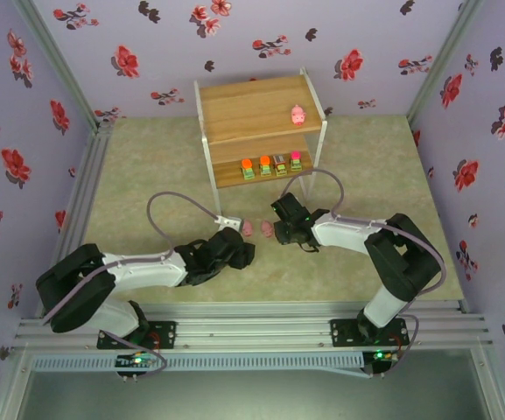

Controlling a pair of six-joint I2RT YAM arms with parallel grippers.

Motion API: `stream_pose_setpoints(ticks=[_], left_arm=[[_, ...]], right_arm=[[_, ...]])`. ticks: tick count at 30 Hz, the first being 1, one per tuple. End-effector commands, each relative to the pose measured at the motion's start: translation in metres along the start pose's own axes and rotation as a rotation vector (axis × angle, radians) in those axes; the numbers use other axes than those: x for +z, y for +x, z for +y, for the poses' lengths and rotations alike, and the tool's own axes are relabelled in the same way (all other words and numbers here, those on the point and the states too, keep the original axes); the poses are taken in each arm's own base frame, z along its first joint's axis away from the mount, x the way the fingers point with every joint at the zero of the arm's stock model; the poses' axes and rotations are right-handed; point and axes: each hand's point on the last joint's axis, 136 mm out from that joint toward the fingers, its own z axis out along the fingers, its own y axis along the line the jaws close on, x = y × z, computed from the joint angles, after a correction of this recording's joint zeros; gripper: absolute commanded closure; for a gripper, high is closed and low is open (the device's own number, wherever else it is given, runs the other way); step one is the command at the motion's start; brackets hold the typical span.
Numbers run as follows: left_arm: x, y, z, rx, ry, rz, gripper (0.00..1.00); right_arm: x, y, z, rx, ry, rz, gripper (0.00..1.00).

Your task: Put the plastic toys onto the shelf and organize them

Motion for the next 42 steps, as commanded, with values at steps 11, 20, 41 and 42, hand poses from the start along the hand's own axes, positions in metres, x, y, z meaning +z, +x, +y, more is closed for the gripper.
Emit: stream_pose_setpoints(ticks=[11,20,41,42], left_arm=[[-0.007,-0.003,0.004,-0.018,0.003,-0.014,0.35],[-0.008,-0.008,-0.001,0.023,0.006,-0.017,0.35],[-0.018,-0.027,-0.019,0.068,0.052,-0.072,0.36],[-0.019,-0.029,-0.021,0.070,0.056,-0.078,0.36]], right_arm=[[-0.019,0.003,-0.012,0.018,0.035,-0.028,0.74],[-0.043,0.002,-0.016,0.029,0.030,-0.060,0.74],[-0.104,-0.017,-0.026,0.034,0.039,-0.158,0.74],[-0.106,-0.018,-0.026,0.034,0.038,-0.162,0.74]])
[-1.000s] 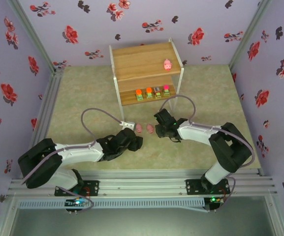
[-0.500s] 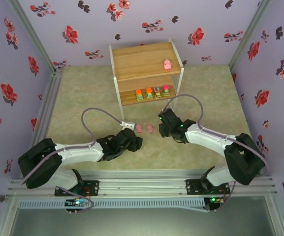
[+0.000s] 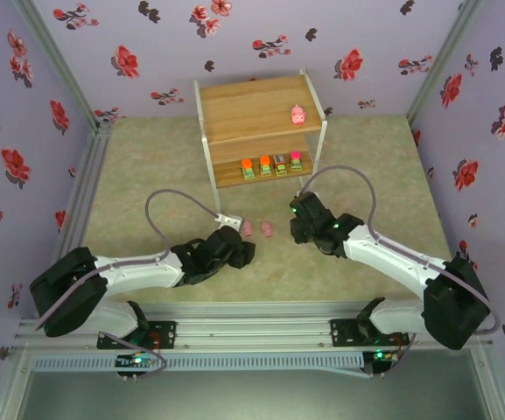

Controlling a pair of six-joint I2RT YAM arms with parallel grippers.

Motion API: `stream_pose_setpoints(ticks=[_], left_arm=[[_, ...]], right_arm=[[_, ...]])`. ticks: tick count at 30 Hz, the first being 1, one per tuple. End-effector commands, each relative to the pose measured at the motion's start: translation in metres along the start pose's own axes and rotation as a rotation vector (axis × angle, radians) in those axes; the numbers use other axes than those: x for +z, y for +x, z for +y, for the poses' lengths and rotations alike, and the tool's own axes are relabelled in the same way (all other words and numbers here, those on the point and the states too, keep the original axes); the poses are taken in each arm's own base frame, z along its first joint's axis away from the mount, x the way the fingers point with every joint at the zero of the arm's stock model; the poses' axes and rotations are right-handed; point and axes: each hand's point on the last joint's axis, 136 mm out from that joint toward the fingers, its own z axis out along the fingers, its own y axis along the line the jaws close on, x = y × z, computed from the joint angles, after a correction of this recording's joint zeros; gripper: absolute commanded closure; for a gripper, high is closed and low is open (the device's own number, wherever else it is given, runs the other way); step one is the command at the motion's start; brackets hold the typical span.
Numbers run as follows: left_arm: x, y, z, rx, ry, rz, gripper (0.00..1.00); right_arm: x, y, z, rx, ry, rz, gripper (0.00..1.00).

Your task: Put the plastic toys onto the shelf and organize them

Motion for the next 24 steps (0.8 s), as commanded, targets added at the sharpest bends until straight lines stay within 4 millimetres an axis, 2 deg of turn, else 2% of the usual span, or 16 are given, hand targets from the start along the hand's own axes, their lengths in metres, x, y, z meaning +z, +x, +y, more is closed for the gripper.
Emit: stream_pose_setpoints(ticks=[1,7,24], left_arm=[[-0.010,-0.021,-0.014,0.023,0.035,-0.057,0.36],[-0.022,-0.034,-0.024,0.051,0.059,-0.104,0.36],[-0.052,-0.050,-0.037,0.140,0.068,-0.226,0.36]], right_arm=[[-0.015,-0.011,-0.002,0.006,0.015,-0.035,0.74],[-0.036,-0.023,-0.003,0.015,0.007,-0.076,0.75],[-0.091,-0.064,0.005,0.018,-0.028,-0.192,0.75]])
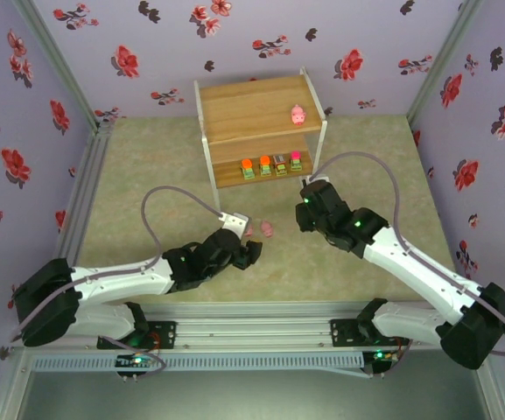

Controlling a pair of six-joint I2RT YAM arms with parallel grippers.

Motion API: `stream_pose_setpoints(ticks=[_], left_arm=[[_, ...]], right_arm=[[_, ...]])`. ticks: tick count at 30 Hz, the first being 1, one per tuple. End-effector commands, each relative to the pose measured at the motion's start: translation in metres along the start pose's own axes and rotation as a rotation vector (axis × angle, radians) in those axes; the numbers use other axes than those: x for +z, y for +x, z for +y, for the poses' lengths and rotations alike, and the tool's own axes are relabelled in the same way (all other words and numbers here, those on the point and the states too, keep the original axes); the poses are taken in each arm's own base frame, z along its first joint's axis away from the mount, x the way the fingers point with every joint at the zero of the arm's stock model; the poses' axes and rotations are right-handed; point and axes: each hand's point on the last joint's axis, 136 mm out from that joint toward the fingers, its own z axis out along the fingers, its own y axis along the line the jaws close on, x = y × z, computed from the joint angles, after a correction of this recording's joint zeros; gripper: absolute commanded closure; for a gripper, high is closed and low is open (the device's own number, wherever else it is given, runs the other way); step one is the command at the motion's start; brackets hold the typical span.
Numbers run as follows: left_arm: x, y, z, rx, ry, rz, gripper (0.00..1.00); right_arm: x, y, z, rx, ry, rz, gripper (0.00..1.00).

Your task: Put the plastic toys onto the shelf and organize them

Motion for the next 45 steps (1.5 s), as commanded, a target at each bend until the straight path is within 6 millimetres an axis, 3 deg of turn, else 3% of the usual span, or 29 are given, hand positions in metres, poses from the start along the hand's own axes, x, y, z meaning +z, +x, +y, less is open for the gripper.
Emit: stream_pose_setpoints(ticks=[1,18,45], left_arm=[[-0.010,-0.017,0.001,0.033,-0.020,-0.077,0.36],[-0.035,-0.030,0.012,0.072,-0.068,-0.156,0.36],[-0.048,-0.026,0.019,0.079,-0.089,-0.162,0.36]], right_arm=[[-0.016,-0.016,0.001,-0.004,0.010,-0.042,0.75],[-0.042,-0.071,0.017,-0.020,0.019,-0.128,0.76],[-0.078,-0.168,0.050,-0.006,-0.012,-0.262,0.76]])
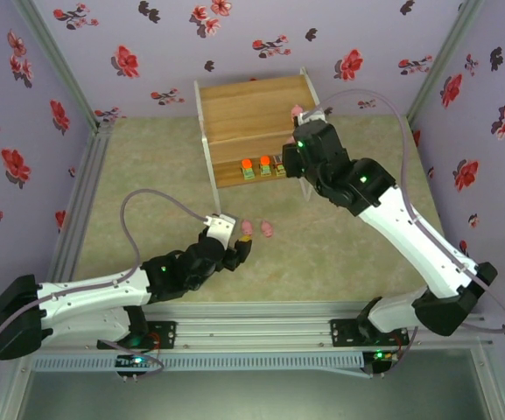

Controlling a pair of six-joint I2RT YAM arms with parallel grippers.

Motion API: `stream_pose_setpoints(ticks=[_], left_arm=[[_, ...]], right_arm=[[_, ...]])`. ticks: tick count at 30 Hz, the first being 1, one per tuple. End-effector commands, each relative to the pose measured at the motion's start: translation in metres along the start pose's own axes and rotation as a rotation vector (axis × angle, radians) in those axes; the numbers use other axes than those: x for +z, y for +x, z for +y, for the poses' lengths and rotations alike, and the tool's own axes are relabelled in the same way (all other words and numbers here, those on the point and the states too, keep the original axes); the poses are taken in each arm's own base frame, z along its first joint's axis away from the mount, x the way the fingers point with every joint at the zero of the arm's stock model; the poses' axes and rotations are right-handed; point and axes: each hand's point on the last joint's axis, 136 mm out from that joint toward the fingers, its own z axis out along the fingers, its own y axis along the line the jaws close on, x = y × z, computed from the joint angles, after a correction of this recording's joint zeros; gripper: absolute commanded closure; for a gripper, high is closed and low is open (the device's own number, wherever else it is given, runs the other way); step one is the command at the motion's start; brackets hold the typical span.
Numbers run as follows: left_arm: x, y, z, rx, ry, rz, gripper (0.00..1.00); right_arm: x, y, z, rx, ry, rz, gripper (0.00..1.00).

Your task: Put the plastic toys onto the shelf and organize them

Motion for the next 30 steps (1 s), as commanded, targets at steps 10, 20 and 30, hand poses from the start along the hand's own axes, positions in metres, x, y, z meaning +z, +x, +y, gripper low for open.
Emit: stream_pose_setpoints(ticks=[10,20,30], left_arm=[[-0.008,0.007,0.009,0.011,-0.032,-0.005,0.36],[-0.008,0.013,0.011,0.001,-0.036,0.002,0.36],[-0.010,0.016,0.014,-0.010,-0.039,0.001,0.36]], right_arm=[[0.010,-0.031,0.007,-0.059,0.064,-0.023,0.75],[0.023,-0.048,0.011,-0.070,0.101,-0.037,0.73],[0.040,-0.053,0.007,-0.045,0.127,-0.019,0.72]])
